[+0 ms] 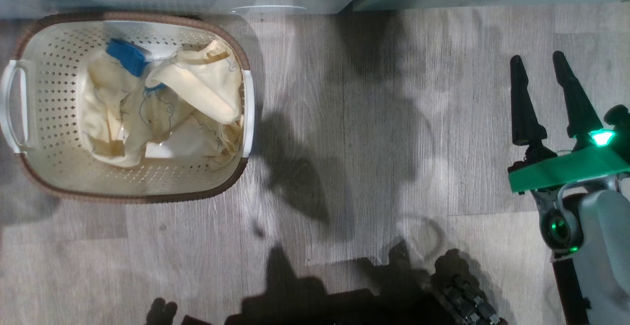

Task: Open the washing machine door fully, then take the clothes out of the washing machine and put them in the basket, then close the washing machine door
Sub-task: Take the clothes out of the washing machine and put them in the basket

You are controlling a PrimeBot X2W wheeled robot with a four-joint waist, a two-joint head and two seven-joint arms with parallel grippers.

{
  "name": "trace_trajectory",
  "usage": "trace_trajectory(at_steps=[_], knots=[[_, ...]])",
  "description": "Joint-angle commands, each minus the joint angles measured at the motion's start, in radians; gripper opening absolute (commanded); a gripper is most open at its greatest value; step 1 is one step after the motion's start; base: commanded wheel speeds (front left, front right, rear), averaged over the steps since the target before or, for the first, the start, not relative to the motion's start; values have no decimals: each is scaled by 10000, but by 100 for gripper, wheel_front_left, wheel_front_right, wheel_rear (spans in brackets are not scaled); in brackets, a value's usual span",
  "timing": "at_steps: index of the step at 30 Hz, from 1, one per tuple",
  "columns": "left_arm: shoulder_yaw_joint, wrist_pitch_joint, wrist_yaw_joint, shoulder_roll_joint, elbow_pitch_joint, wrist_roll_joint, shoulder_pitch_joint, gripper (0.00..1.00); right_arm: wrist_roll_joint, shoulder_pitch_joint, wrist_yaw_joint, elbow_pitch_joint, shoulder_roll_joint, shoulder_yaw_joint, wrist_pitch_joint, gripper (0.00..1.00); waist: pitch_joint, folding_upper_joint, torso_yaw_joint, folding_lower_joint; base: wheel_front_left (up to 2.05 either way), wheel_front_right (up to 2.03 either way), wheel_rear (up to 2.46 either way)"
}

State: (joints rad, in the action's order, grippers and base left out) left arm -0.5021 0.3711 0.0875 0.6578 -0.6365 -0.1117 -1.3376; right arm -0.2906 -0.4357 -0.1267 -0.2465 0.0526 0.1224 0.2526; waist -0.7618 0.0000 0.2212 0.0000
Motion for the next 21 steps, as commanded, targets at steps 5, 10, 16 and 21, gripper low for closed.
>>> trace_trajectory(at_steps=[5,10,16,21], knots=[[215,73,-141,575,164,-53,-341,0,-50,155,-40,267,-24,109,92,100,-43,0,60,0,0,0,0],[280,-38,-242,538,211,-259,-188,0,-65,161,-40,230,-24,73,92,100,21,0,63,0,0,0,0],[716,-283,-251,286,334,-1169,361,0,-36,256,-40,178,-24,10,92,100,340,0,-5,0,0,0,0],[1021,-452,-121,73,720,-2015,1106,0,-15,421,-40,128,-24,-91,92,100,750,0,-119,0,0,0,0]])
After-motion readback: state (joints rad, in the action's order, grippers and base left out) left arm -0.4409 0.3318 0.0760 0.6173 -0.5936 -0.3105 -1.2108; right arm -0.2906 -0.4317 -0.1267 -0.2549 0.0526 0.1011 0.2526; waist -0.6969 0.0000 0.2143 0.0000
